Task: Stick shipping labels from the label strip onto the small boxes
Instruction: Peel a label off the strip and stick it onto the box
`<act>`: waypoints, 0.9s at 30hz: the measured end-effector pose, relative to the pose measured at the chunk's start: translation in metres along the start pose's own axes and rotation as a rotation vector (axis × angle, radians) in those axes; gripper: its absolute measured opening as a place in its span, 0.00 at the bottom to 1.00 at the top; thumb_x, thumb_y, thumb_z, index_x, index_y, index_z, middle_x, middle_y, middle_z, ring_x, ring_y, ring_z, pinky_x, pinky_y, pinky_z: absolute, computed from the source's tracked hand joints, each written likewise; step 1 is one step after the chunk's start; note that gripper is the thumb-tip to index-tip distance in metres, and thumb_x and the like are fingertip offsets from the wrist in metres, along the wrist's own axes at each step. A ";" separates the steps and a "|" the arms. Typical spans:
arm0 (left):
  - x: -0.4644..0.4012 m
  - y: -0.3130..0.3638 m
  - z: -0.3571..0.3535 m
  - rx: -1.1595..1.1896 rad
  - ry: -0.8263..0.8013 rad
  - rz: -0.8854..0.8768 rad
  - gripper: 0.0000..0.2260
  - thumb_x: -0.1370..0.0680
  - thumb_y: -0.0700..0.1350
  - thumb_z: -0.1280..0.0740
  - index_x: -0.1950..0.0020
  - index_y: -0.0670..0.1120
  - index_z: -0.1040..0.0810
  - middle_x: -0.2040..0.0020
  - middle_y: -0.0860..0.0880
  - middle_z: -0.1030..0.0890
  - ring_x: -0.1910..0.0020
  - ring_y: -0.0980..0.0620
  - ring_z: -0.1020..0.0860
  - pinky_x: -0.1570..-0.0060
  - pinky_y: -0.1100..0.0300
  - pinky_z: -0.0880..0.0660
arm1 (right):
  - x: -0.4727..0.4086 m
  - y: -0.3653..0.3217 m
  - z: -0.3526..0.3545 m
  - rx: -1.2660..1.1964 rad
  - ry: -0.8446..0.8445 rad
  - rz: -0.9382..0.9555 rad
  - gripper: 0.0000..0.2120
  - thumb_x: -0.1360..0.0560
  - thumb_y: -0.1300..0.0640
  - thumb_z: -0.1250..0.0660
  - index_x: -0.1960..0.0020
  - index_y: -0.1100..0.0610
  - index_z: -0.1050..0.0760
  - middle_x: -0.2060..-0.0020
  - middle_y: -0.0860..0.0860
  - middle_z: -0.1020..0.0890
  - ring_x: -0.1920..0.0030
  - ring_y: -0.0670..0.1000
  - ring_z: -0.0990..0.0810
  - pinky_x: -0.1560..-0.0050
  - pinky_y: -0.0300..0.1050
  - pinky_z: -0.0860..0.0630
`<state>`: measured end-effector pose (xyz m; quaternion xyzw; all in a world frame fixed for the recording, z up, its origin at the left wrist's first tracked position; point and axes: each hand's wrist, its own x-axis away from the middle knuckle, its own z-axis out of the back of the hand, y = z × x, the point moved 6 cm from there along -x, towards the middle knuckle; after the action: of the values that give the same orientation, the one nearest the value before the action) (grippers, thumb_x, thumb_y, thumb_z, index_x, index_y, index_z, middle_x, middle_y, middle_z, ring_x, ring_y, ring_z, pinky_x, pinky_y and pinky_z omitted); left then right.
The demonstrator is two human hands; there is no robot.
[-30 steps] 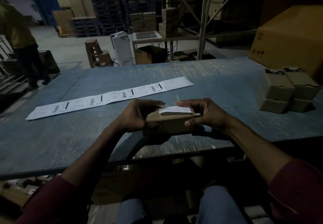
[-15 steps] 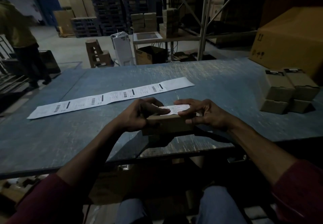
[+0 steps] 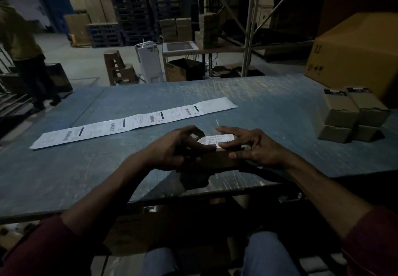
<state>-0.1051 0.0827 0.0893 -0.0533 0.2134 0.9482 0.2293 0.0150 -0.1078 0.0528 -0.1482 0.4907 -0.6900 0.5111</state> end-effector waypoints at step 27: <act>0.071 -0.054 0.047 0.485 0.308 0.628 0.20 0.30 0.42 0.17 0.39 0.52 0.14 0.52 0.53 0.12 0.61 0.62 0.17 0.63 0.68 0.24 | -0.053 -0.044 -0.055 -0.011 0.185 0.285 0.20 0.33 0.74 0.21 0.45 0.60 0.18 0.36 0.54 0.17 0.31 0.51 0.20 0.30 0.52 0.22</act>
<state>-0.1441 0.1752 0.0968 -0.0710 0.4680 0.8752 -0.0995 -0.0249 -0.0338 0.0790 -0.0154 0.5554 -0.6185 0.5557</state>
